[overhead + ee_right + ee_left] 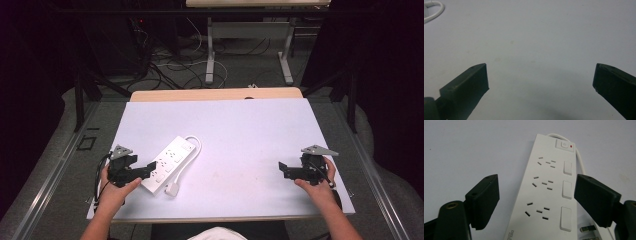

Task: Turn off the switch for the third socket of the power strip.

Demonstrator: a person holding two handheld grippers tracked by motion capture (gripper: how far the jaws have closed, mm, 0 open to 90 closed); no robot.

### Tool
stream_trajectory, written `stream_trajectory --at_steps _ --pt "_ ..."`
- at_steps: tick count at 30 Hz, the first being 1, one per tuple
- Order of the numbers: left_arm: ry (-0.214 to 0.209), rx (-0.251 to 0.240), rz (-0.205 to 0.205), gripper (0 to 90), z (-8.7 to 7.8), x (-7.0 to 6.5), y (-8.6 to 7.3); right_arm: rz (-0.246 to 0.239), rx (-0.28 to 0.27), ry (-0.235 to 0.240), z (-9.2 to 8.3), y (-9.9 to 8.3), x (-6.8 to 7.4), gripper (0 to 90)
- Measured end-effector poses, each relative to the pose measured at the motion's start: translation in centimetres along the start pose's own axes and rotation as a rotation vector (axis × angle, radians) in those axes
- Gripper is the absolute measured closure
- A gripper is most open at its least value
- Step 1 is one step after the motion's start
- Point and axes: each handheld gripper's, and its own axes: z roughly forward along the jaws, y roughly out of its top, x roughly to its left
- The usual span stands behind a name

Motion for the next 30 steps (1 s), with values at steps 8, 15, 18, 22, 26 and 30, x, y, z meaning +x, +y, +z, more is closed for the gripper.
stream_trajectory --at_steps 8,15,18,22,26,30 --pt "-0.025 0.008 -0.012 37.7 0.1 -0.6 0.0 -0.005 0.000 0.001 0.1 -0.1 0.0 0.0" --pt "-0.055 0.022 -0.019 45.8 0.2 -0.7 0.0 -0.005 -0.003 0.000 0.2 -0.1 0.0 0.0" --pt "-0.075 0.025 -0.018 48.5 0.2 -0.7 -0.1 -0.004 -0.003 0.001 0.2 -0.1 0.0 0.0" --pt "-0.087 0.026 -0.008 51.3 0.1 -0.9 -0.1 -0.005 -0.004 0.000 0.2 -0.1 -0.1 0.0" --pt "-0.145 0.054 0.030 57.0 0.0 -1.2 -0.1 -0.005 -0.002 0.000 0.2 -0.2 -0.1 0.0" --pt "-0.175 0.092 0.028 58.4 0.3 -1.6 -0.1 -0.003 -0.008 -0.004 0.3 -0.2 0.0 0.0"
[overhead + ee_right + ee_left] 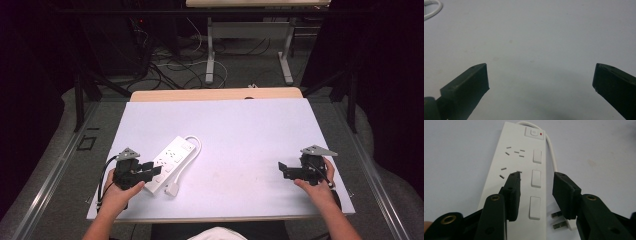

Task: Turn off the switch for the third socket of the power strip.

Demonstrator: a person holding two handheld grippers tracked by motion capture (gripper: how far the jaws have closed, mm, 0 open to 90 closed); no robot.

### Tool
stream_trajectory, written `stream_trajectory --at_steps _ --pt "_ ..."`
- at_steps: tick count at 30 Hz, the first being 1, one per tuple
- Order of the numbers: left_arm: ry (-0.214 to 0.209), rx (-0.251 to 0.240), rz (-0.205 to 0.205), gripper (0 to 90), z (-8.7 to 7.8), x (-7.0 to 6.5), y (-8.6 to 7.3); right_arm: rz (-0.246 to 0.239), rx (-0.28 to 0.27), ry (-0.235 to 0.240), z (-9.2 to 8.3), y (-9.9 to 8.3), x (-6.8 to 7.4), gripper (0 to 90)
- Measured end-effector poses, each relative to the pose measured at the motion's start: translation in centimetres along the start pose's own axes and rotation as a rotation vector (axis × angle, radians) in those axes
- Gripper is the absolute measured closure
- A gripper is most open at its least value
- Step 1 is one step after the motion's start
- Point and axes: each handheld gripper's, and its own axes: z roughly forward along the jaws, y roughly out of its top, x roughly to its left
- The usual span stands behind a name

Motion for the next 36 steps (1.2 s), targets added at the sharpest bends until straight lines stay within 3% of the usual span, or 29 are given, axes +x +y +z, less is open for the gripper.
stream_trajectory --at_steps 7,16,23,27,36 --pt "-0.007 0.058 -0.006 61.8 0.1 0.1 0.0 0.004 0.007 -0.001 0.1 -0.1 0.0 0.0" --pt "0.011 0.154 -0.087 65.7 0.5 0.7 0.0 0.006 0.016 0.010 0.3 -0.1 0.0 0.0" --pt "0.024 0.187 -0.124 69.1 0.8 0.8 0.0 0.015 0.021 0.011 0.4 -0.2 -0.1 0.0" --pt "0.026 0.195 -0.172 72.5 1.0 0.9 -0.1 0.016 0.022 0.012 0.4 -0.2 -0.1 0.1" --pt "0.014 0.220 -0.179 79.2 1.1 1.0 -0.2 0.014 0.027 0.012 0.4 -0.2 0.0 0.1"
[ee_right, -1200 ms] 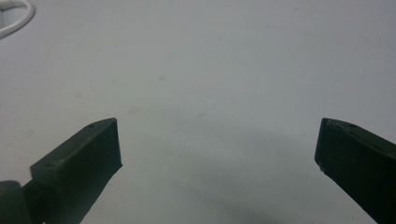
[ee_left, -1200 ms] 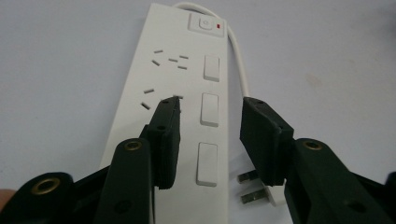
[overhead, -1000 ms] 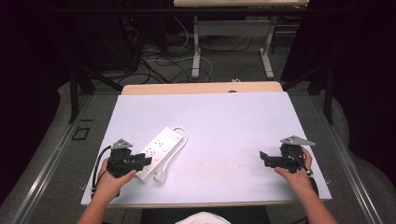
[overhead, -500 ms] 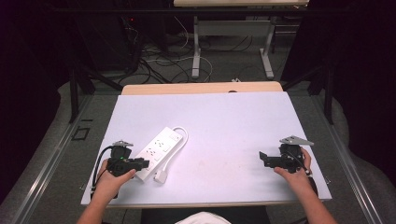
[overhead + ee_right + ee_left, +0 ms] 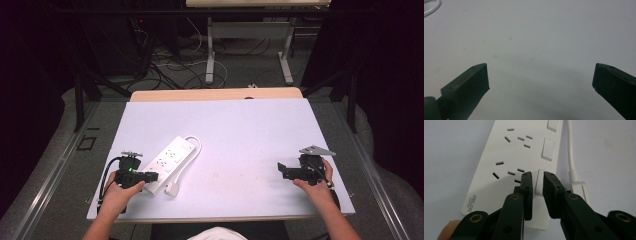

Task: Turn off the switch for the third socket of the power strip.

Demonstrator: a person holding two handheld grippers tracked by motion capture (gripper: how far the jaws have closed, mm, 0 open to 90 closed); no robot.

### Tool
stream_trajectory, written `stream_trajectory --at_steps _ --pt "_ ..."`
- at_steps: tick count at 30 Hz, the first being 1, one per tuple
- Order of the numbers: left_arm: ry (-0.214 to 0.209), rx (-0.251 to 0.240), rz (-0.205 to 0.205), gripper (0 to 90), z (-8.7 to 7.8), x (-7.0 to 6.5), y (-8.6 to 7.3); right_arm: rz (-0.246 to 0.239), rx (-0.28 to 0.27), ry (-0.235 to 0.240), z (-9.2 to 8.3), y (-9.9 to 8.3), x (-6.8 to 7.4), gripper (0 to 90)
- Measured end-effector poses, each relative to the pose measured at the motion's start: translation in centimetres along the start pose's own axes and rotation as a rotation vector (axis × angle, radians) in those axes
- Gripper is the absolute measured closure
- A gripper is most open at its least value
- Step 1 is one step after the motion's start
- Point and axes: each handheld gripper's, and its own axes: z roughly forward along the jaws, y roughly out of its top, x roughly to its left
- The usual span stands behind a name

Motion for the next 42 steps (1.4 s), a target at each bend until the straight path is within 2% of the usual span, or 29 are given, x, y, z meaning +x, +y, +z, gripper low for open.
stream_trajectory --at_steps 2,6,7,14,15,21,22,24,30,31,37,42 --pt "-0.001 0.008 0.011 80.2 0.08 0.05 0.02 -0.004 0.000 -0.003 0.02 -0.01 -0.05 0.1" --pt "0.003 0.011 0.007 81.5 0.23 -0.07 -0.01 -0.004 0.003 -0.003 0.03 -0.02 -0.06 0.1" --pt "0.000 0.014 0.022 81.6 0.25 -0.01 0.01 -0.005 0.004 -0.002 0.03 -0.03 -0.06 0.1" --pt "-0.003 0.011 0.009 83.5 0.35 -0.23 -0.02 -0.007 0.005 0.001 0.06 -0.05 -0.04 0.1" --pt "-0.005 0.016 0.025 83.5 0.34 -0.14 0.02 -0.008 0.005 0.003 0.04 -0.05 -0.03 0.1" --pt "0.003 0.017 0.024 83.4 0.40 -0.33 0.02 -0.013 0.003 0.005 0.16 -0.07 -0.02 0.1" --pt "0.003 0.015 0.054 83.4 0.45 -0.31 0.05 -0.015 0.003 0.005 0.18 -0.07 -0.01 0.1" --pt "0.003 0.022 0.059 83.4 0.41 -0.33 0.08 -0.017 0.008 0.007 0.19 -0.09 0.03 0.1" --pt "0.023 0.006 0.058 87.3 0.50 -0.51 0.03 -0.017 0.011 0.008 0.21 -0.10 0.08 0.1" --pt "0.042 0.017 0.072 90.0 0.56 -0.51 0.04 -0.016 0.011 0.008 0.21 -0.10 0.07 0.1" --pt "0.037 0.030 0.072 90.0 0.47 -0.48 0.10 -0.016 0.011 0.009 0.24 -0.12 0.06 0.1" --pt "0.037 0.017 0.067 90.0 0.54 -0.44 0.02 -0.015 0.011 0.010 0.25 -0.13 0.04 0.1"
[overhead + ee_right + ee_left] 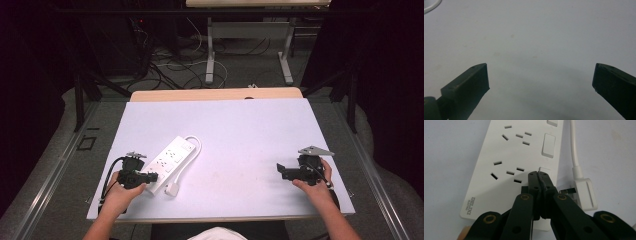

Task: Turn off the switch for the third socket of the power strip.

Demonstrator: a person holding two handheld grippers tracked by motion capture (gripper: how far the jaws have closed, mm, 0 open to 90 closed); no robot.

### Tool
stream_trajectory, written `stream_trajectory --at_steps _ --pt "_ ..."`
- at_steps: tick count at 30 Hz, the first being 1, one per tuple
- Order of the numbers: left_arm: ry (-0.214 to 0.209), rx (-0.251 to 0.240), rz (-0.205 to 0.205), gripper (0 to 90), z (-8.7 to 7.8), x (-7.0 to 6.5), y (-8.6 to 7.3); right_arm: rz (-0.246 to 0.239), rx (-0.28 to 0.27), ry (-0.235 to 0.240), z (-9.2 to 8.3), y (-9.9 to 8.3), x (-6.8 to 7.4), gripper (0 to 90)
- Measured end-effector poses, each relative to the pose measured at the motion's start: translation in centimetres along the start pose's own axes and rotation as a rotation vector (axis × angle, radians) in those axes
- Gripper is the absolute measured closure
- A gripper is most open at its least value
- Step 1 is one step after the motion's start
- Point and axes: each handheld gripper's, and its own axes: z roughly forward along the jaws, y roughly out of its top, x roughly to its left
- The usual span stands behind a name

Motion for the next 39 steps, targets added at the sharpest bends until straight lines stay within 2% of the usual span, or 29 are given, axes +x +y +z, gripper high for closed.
stream_trajectory --at_steps 12,16,26,29,34,39 --pt "-0.014 -0.008 -0.006 88.8 -0.05 0.15 -0.07 0.006 0.003 -0.001 0.02 -0.03 -0.08 0.3" --pt "-0.011 -0.020 -0.020 86.1 -0.05 0.11 -0.11 0.007 0.001 0.000 0.01 -0.04 -0.08 0.3" --pt "-0.016 -0.032 -0.015 80.7 -0.08 0.06 -0.12 0.007 0.004 0.002 0.04 -0.05 -0.13 0.4" --pt "-0.017 -0.037 -0.001 79.6 -0.13 0.05 -0.10 0.007 0.003 0.003 0.03 -0.06 -0.13 0.5" --pt "-0.017 -0.054 -0.004 76.8 -0.23 -0.05 -0.12 0.009 0.001 0.002 0.05 -0.06 -0.18 0.5" --pt "-0.024 -0.073 0.010 74.2 -0.48 -0.04 -0.09 0.007 0.002 0.001 0.07 -0.07 -0.19 0.5"
